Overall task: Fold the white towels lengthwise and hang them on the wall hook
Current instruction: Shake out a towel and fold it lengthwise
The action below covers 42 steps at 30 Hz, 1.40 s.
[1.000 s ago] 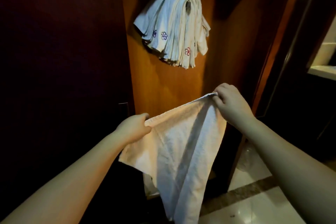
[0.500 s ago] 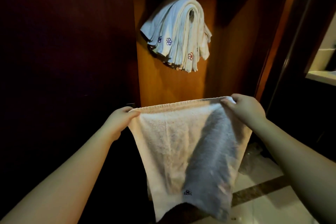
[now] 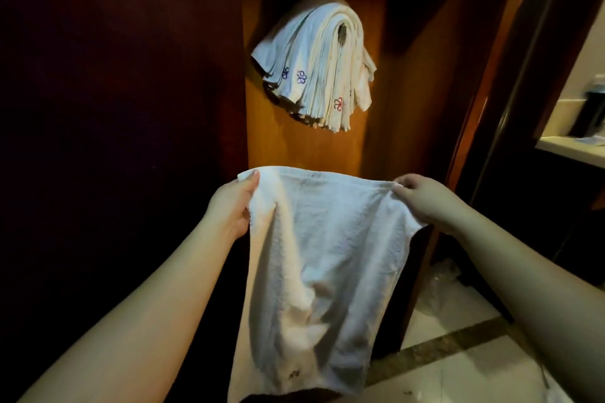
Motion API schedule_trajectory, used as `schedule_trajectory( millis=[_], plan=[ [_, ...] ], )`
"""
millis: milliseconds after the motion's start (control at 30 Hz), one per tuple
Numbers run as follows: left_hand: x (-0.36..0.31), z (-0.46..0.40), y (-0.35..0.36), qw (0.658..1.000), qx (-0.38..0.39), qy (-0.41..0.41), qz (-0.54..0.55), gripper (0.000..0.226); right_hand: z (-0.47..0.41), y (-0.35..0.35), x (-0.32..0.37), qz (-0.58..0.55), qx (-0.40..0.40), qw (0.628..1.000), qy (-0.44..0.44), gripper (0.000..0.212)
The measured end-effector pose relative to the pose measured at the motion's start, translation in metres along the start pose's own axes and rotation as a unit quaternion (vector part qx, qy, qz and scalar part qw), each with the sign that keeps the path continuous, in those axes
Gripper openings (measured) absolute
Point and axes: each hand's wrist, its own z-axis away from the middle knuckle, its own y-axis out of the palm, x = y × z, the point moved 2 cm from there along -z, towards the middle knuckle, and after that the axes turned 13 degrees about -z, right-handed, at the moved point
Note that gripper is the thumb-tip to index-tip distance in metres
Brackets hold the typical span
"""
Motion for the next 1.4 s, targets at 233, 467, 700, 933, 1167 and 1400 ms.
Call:
schedule_trajectory(
  millis=[233, 467, 700, 933, 1167, 1400],
  plan=[
    [-0.004, 0.033, 0.042, 0.995, 0.066, 0.058, -0.048, 0.027, 0.032, 0.026, 0.045, -0.379, 0.172, 0.908, 0.046, 0.025],
    [-0.015, 0.059, 0.07, 0.971, 0.136, 0.128, -0.153, 0.041, 0.052, 0.029, 0.082, -0.265, 0.175, 0.94, -0.122, 0.029],
    [-0.029, 0.072, 0.083, 0.966, 0.226, 0.116, -0.044, 0.041, 0.051, 0.029, 0.09, -0.195, -0.031, 0.961, -0.192, 0.014],
    [-0.031, 0.07, 0.087, 0.954, 0.279, 0.112, -0.019, 0.046, 0.048, 0.032, 0.097, -0.19, -0.047, 0.96, -0.202, 0.018],
    [-0.037, 0.061, 0.082, 0.961, 0.26, 0.092, -0.028, 0.052, 0.042, 0.039, 0.103, -0.161, -0.05, 0.963, -0.211, 0.02],
    [-0.041, 0.051, 0.087, 0.956, 0.27, 0.1, -0.047, 0.071, 0.029, 0.04, 0.107, -0.154, -0.045, 0.967, -0.196, 0.023]
  ],
)
